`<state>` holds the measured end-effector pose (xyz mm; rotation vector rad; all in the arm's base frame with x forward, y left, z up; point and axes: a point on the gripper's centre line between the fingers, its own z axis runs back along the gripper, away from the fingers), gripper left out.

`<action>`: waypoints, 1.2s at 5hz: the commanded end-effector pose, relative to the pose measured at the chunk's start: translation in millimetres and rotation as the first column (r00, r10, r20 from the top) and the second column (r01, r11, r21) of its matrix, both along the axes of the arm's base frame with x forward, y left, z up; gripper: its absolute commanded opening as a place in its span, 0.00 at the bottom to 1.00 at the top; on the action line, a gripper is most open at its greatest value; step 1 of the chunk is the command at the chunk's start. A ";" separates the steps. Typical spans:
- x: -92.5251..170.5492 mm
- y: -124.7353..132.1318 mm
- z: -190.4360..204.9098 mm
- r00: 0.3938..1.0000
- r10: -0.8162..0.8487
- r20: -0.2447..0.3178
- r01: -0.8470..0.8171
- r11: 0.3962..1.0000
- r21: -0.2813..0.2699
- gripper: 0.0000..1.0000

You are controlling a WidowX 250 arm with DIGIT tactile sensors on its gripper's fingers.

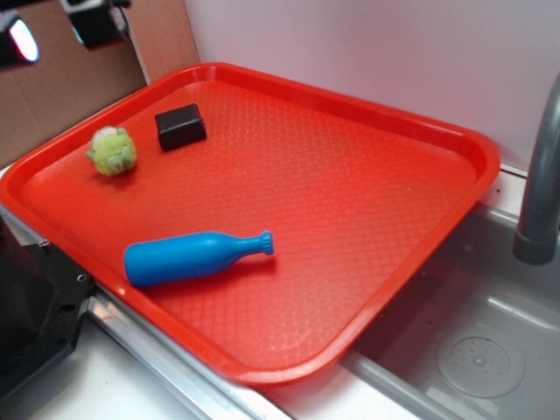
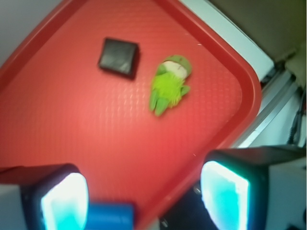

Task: Grab the green animal.

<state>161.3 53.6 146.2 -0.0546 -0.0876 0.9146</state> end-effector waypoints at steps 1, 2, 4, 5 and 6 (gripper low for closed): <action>2.6 38.2 -33.1 0.988 0.152 0.026 -0.154 0.986 0.064 1.00; 4.3 55.4 -54.4 0.978 0.209 0.016 -0.209 0.970 0.121 1.00; 11.8 71.1 -86.5 0.977 0.212 0.039 -0.214 0.973 0.088 1.00; 14.2 75.5 -99.8 0.982 0.178 0.064 -0.180 0.983 0.026 1.00; 14.8 79.2 -109.6 0.986 0.157 0.062 -0.158 0.987 0.011 1.00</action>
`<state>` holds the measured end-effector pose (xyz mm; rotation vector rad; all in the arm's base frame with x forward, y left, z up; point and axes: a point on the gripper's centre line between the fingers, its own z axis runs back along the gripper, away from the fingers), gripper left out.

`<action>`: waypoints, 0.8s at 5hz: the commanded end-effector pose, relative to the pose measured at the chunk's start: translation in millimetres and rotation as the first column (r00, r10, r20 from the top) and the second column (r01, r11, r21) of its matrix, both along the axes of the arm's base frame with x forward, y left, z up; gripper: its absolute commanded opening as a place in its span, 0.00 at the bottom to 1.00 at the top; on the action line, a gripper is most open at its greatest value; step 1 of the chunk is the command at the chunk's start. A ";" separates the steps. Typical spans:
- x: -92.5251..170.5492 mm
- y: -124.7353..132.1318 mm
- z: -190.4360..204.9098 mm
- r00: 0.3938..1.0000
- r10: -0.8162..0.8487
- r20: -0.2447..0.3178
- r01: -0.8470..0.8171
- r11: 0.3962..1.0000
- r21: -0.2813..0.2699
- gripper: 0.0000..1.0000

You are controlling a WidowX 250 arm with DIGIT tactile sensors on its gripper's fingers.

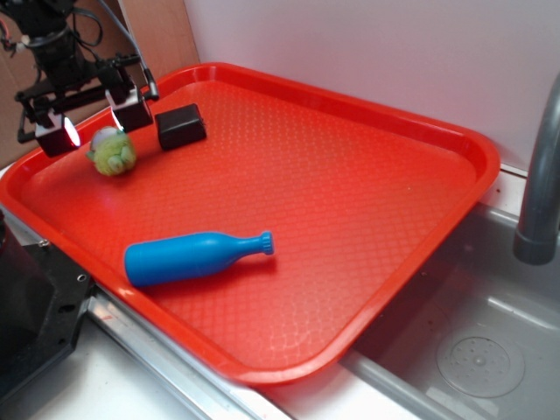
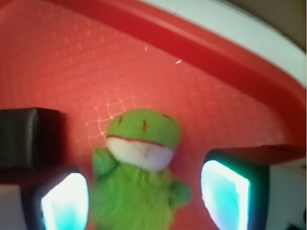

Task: Grab the green animal.

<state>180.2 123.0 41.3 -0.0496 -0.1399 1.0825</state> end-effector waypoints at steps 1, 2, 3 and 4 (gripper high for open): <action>-5.3 9.2 -11.1 1.000 -0.010 0.001 0.010 1.000 -0.006 0.95; -6.1 7.2 -15.2 1.000 -0.004 -0.010 0.004 1.000 0.000 0.00; -6.1 6.1 -18.5 1.000 -0.002 -0.023 0.002 1.000 0.000 0.00; -6.6 3.3 -7.2 0.998 -0.050 -0.025 0.051 0.998 0.025 0.00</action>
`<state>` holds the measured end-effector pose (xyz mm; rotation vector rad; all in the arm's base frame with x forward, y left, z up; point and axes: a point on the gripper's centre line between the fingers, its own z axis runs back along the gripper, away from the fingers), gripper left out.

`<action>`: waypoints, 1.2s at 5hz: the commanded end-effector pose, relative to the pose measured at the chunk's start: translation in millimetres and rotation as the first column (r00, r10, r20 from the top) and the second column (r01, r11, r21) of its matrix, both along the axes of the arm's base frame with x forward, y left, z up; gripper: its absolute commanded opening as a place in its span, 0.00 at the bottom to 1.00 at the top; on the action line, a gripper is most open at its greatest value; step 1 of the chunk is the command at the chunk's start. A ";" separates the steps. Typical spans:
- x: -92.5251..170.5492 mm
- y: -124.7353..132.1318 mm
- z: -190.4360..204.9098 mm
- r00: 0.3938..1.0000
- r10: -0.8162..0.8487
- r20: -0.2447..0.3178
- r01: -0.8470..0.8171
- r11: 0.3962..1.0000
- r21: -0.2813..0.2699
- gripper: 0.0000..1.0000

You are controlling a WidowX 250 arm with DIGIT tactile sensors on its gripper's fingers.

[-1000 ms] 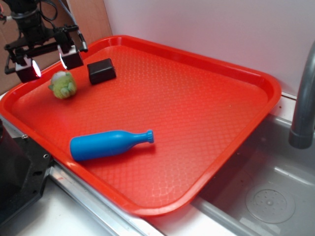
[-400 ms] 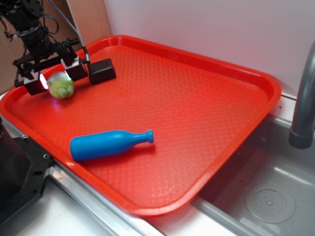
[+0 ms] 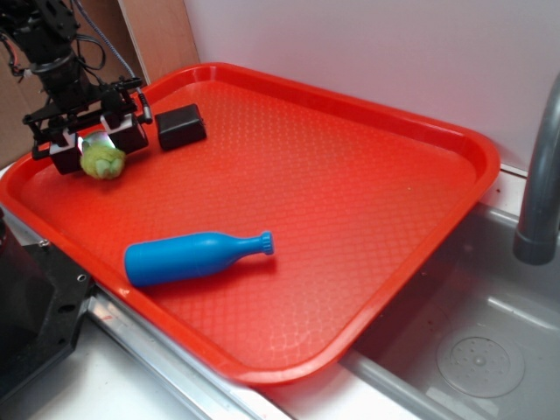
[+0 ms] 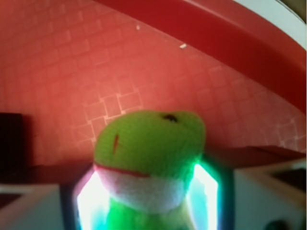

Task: Grab the green animal.

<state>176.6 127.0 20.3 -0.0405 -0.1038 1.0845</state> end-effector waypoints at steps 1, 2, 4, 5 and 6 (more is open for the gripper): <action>-3.1 -18.3 51.2 0.967 -0.254 -0.019 0.254 0.959 0.126 0.00; 1.4 -39.5 78.2 0.889 -0.456 -0.048 0.458 0.887 0.053 0.00; 6.2 -95.5 153.6 0.597 -0.802 -0.035 0.798 0.597 -0.080 0.00; 1.4 -109.8 168.7 0.503 -0.863 -0.042 0.861 0.505 -0.062 0.00; 6.5 -125.3 173.4 0.441 -0.897 -0.032 0.896 0.442 -0.051 0.00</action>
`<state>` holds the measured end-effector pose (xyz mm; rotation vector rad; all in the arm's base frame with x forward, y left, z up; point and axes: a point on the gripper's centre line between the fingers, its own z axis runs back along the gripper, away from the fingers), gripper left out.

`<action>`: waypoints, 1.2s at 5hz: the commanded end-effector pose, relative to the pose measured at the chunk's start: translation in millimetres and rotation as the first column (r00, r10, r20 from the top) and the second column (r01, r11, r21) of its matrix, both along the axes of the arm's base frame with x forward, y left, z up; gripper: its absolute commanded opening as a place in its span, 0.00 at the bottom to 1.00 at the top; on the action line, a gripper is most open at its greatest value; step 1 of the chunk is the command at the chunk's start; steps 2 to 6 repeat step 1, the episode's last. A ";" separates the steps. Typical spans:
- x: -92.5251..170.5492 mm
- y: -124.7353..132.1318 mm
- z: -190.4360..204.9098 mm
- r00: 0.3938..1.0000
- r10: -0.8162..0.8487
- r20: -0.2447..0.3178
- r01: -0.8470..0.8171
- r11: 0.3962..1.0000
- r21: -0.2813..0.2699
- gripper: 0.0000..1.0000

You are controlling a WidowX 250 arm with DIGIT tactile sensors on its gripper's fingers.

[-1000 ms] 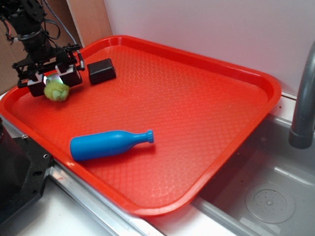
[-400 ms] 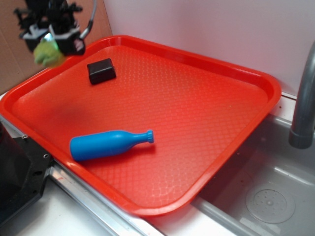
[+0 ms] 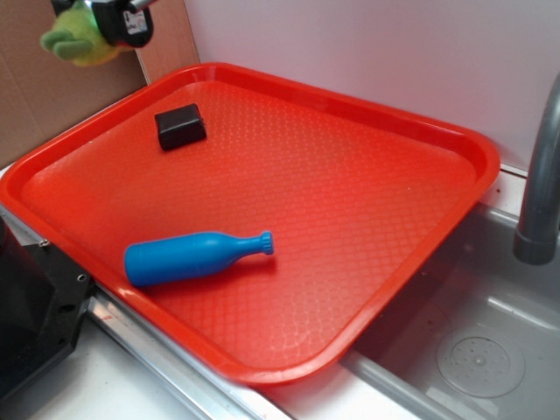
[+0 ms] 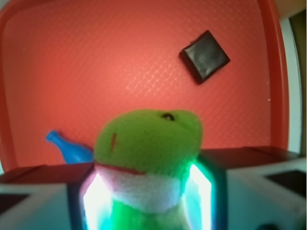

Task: Grab the green animal.

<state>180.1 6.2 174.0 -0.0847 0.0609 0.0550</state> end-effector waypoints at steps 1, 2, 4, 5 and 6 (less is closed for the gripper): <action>12.4 9.2 22.2 0.999 0.016 0.032 -0.016 1.000 0.009 0.00; 12.4 9.2 22.2 0.999 0.016 0.032 -0.016 1.000 0.009 0.00; 12.4 9.2 22.2 0.999 0.016 0.032 -0.016 1.000 0.009 0.00; 12.4 9.2 22.2 0.999 0.016 0.032 -0.016 1.000 0.009 0.00; 12.4 9.2 22.2 0.999 0.016 0.032 -0.016 1.000 0.009 0.00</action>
